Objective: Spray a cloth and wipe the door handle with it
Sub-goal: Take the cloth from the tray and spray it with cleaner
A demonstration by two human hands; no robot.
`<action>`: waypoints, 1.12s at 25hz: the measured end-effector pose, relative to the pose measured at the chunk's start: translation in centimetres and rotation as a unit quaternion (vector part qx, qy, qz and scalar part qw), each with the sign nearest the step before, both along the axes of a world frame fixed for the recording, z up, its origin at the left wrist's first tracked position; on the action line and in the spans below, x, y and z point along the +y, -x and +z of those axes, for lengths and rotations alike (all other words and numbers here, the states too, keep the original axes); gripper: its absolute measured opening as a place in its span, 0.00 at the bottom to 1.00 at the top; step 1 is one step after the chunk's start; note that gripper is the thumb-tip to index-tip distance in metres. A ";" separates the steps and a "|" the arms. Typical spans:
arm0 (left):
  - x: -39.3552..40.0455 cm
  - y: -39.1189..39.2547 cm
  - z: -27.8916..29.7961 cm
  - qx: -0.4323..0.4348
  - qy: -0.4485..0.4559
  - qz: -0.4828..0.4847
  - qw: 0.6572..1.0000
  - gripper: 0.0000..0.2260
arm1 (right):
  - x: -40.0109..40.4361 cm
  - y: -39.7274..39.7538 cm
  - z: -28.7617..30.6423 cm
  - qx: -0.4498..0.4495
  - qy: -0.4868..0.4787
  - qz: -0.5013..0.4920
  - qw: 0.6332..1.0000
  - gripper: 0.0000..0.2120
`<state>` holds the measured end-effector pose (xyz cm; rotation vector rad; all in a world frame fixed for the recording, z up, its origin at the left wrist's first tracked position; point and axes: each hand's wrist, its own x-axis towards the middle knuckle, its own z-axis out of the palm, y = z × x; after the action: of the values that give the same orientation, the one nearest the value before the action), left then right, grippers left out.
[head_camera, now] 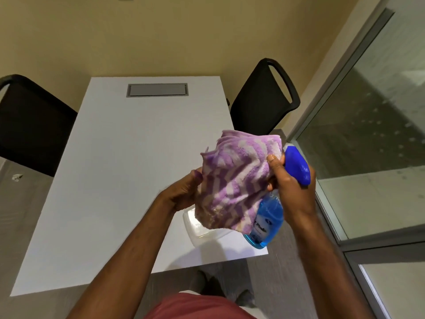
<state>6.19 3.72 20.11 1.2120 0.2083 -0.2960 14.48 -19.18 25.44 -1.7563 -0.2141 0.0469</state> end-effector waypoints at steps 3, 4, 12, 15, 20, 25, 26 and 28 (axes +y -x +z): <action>0.4 0.1 1.8 -0.059 -0.054 -0.005 0.997 0.52 | 0.0 -0.2 0.4 -0.012 0.027 -0.005 1.000 0.14; 0.3 0.0 2.6 -0.067 -0.073 -0.004 0.995 0.50 | 0.0 -0.2 0.5 -0.017 0.033 0.004 0.999 0.14; -1.3 -1.0 4.4 -0.019 0.043 0.165 0.985 0.21 | -0.7 0.4 1.1 -0.008 0.001 0.018 1.000 0.13; -0.6 -1.4 4.2 -0.017 0.079 0.224 0.971 0.23 | -0.7 1.3 0.8 -0.027 0.033 -0.009 0.999 0.21; -0.6 -2.1 3.5 -0.004 0.028 0.224 0.974 0.27 | 0.3 3.3 1.6 -0.066 0.048 0.043 0.996 0.22; -1.4 -2.6 2.6 0.014 0.119 0.233 0.965 0.26 | 2.6 5.5 2.2 -0.032 0.065 0.112 0.991 0.22; -1.3 -2.7 2.4 0.012 0.135 0.239 0.961 0.26 | 3.0 5.8 2.3 -0.034 0.070 0.117 0.990 0.23; -1.1 -2.8 2.2 0.008 0.140 0.246 0.959 0.26 | 3.6 6.4 2.4 -0.048 0.073 0.128 0.988 0.24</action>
<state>8.99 2.59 22.27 0.8420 0.4578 0.0992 8.09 -15.54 27.84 -1.8693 -0.5159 0.1683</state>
